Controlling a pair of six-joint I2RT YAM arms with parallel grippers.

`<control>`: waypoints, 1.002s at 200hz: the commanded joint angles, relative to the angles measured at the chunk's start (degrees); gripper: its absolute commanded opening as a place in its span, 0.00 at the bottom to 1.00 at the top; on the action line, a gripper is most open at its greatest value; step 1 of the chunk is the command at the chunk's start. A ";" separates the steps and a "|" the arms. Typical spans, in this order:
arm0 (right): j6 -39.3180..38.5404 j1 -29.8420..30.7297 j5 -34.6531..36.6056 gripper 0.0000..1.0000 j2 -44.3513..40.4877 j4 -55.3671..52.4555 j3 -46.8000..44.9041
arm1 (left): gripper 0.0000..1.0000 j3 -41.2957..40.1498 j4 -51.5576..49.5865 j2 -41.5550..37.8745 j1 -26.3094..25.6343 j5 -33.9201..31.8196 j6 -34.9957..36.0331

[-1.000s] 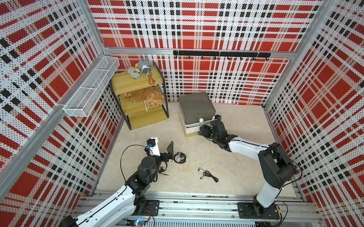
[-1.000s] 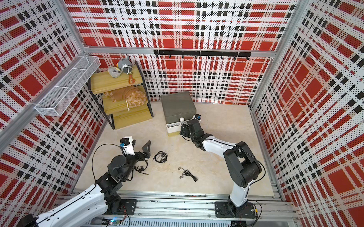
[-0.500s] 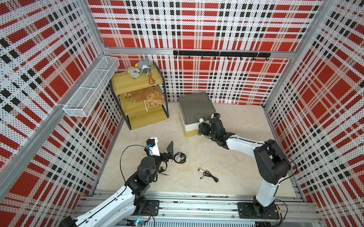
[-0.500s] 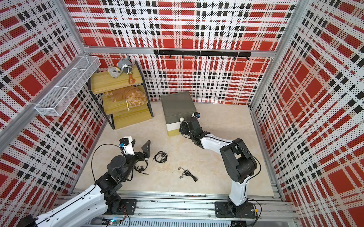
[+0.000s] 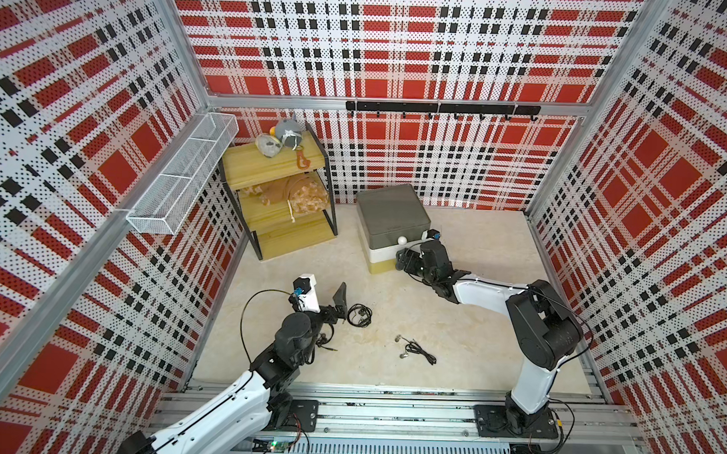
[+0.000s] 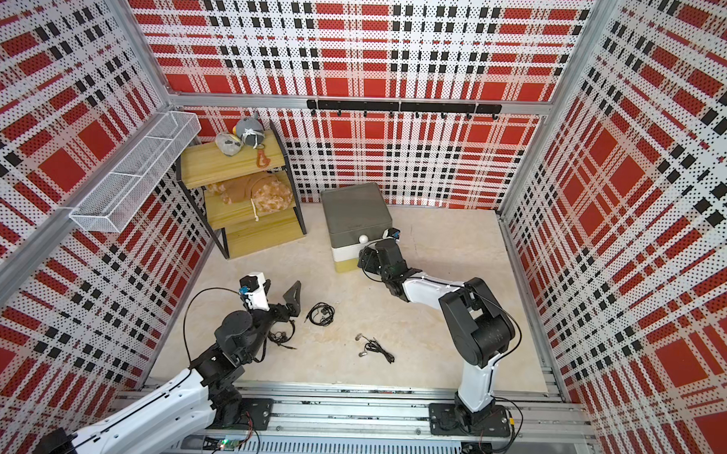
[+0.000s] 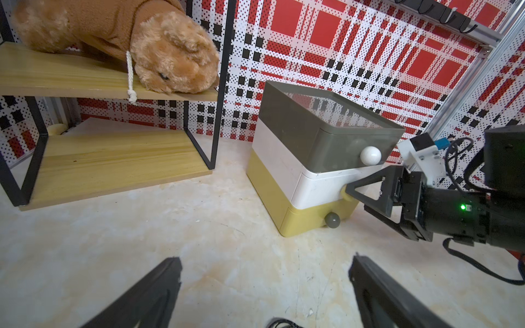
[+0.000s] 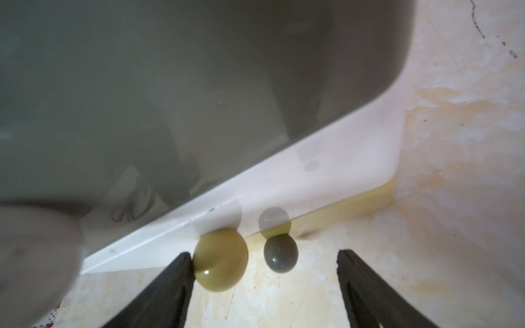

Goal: Place the wired earphones into the drawer by color
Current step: Close the drawer in the storage box, then open the drawer in the storage box.

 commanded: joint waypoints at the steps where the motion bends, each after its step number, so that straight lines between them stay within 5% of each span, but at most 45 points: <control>1: -2.26 -0.49 -1.49 0.85 -2.12 2.12 -2.73 | 0.99 -0.81 0.56 0.23 0.43 -0.25 0.67; 200: 2.18 -1.29 -6.58 0.67 8.70 19.77 -6.52 | 0.99 -0.89 0.49 -0.07 0.39 -0.08 0.55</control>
